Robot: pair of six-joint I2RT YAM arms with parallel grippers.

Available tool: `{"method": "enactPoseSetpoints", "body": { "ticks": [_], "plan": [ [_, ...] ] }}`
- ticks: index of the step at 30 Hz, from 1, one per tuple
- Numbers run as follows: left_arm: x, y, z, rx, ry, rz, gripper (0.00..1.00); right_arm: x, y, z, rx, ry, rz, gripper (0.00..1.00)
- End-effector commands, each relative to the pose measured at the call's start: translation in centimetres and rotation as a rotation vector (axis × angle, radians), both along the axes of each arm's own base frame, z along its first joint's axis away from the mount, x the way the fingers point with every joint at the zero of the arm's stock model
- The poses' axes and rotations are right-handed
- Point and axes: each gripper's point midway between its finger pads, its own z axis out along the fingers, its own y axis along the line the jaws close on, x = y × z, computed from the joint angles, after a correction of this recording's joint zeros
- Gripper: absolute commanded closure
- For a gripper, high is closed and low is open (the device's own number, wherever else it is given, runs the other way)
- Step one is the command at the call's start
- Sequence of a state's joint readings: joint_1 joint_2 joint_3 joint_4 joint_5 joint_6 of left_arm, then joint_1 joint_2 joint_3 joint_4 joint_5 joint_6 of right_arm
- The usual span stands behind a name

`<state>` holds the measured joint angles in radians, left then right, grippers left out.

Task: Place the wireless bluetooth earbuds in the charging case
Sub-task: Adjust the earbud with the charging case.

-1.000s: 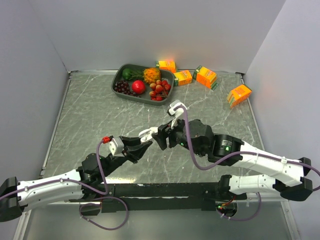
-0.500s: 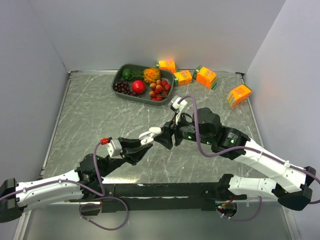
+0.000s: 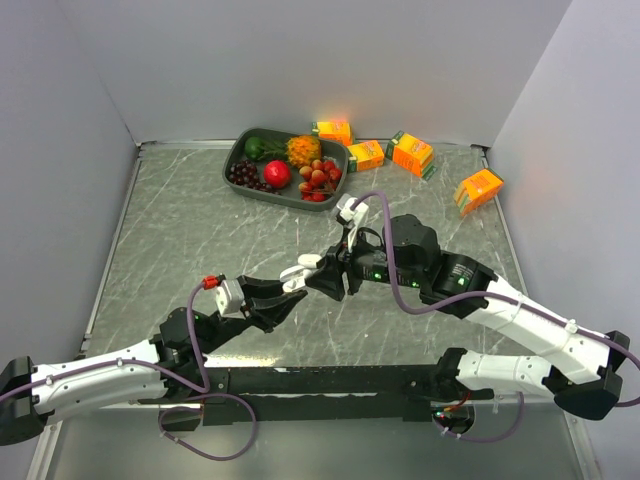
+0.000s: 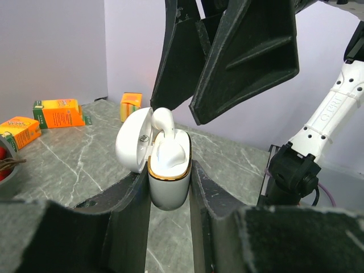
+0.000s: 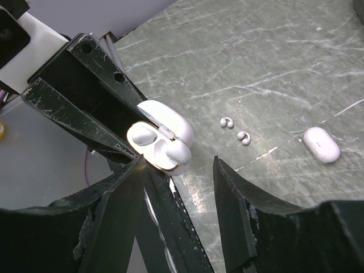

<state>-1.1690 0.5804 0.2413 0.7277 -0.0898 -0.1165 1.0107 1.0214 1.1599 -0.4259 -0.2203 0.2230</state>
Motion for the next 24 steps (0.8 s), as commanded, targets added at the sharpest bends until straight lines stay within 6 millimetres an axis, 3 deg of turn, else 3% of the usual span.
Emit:
{"method": "enactPoseSetpoints", "body": {
  "ticks": [1, 17, 24],
  "plan": [
    [-0.5, -0.1, 1.5, -0.043, -0.017, -0.027, 0.99, 0.3, 0.3, 2.4, 0.064, -0.037, 0.0, 0.43],
    [-0.5, 0.0, 1.7, -0.043, -0.017, -0.027, 0.99, 1.0, 0.7, 1.4, 0.039, -0.024, -0.021, 0.5],
    [-0.4, -0.1, 1.6, -0.04, -0.014, -0.024, 0.99, 0.9, 0.8, 1.3, 0.038, -0.018, -0.018, 0.63]
  ]
}}
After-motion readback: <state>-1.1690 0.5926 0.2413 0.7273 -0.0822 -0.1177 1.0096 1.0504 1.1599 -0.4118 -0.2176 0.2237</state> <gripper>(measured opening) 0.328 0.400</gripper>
